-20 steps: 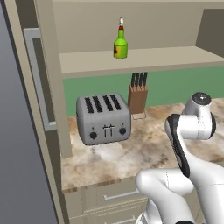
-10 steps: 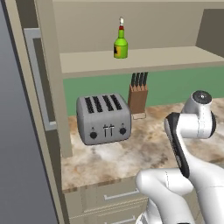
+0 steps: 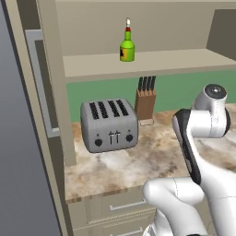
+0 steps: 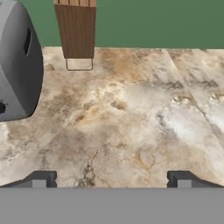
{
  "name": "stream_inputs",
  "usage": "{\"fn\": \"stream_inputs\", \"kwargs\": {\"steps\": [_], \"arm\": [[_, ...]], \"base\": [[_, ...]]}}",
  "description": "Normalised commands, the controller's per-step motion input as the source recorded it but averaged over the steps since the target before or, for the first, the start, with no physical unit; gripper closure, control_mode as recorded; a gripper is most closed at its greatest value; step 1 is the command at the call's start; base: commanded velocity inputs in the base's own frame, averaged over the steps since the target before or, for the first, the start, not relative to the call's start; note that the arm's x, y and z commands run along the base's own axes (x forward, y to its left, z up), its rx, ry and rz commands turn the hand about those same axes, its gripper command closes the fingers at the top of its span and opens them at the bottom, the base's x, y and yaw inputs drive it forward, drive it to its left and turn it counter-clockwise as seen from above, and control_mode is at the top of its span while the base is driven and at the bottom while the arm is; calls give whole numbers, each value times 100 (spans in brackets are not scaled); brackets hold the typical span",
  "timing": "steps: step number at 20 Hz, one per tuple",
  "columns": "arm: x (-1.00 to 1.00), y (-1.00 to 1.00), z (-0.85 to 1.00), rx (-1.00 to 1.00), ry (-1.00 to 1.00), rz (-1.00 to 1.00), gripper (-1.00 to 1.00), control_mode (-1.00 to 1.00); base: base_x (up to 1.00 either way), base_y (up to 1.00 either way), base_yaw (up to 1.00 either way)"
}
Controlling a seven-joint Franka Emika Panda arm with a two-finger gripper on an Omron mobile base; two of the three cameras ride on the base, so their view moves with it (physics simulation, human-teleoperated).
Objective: Move the cutting board and knife to the sink. Then move spray from the cabinet to the counter.
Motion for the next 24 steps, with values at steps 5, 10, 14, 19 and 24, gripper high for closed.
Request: {"fn": "stream_inputs", "kwargs": {"steps": [5, 10, 14, 19, 24], "arm": [[-27, 2, 48, 0, 0, 0, -100, -100], [-19, 14, 43, 0, 0, 0, -100, -100], [-10, 24, 48, 0, -1, 3, -100, -100], [-6, 29, 44, 0, -20, 17, -100, -100], [-1, 33, 44, 0, -26, 19, -100, -100]], "base": [[0, 0, 0], [0, 0, 0], [0, 0, 0], [0, 0, 0], [0, 0, 0]]}}
